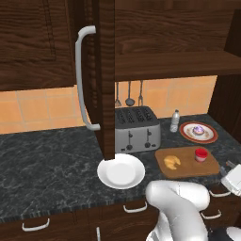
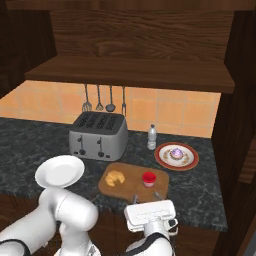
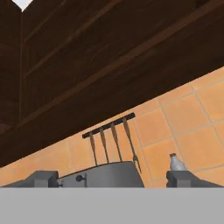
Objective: From the different types of pastries on the counter, select a croissant and place it on the cutting board. Then retrieve a jar of jam from the cabinet and place it alongside the croissant on the cutting board.
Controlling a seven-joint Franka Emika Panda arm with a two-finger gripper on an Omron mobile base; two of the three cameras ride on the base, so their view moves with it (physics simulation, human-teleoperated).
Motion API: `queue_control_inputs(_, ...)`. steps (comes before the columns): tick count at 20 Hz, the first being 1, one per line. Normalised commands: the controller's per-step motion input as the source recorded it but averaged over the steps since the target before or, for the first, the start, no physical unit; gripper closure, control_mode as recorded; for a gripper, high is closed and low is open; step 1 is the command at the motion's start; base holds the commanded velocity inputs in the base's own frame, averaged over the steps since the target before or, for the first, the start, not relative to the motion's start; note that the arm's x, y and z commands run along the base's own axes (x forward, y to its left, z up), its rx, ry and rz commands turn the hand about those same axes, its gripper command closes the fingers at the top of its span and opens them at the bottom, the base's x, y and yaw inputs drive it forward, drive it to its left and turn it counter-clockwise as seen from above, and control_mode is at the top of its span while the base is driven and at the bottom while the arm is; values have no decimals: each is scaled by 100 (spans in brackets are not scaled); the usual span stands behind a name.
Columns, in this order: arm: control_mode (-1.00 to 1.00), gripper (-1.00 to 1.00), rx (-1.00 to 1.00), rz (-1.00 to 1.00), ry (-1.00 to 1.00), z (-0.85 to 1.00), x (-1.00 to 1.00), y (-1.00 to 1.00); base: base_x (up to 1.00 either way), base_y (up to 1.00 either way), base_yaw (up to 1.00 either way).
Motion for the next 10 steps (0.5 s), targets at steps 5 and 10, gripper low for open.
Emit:
queue_control_inputs(5, -100, -100, -19, 0, 32, 94, -100, -22, 0, 0, 0)
queue_control_inputs(10, -100, -100, -40, 0, 41, 62, -100, -27, 0, 0, 0)
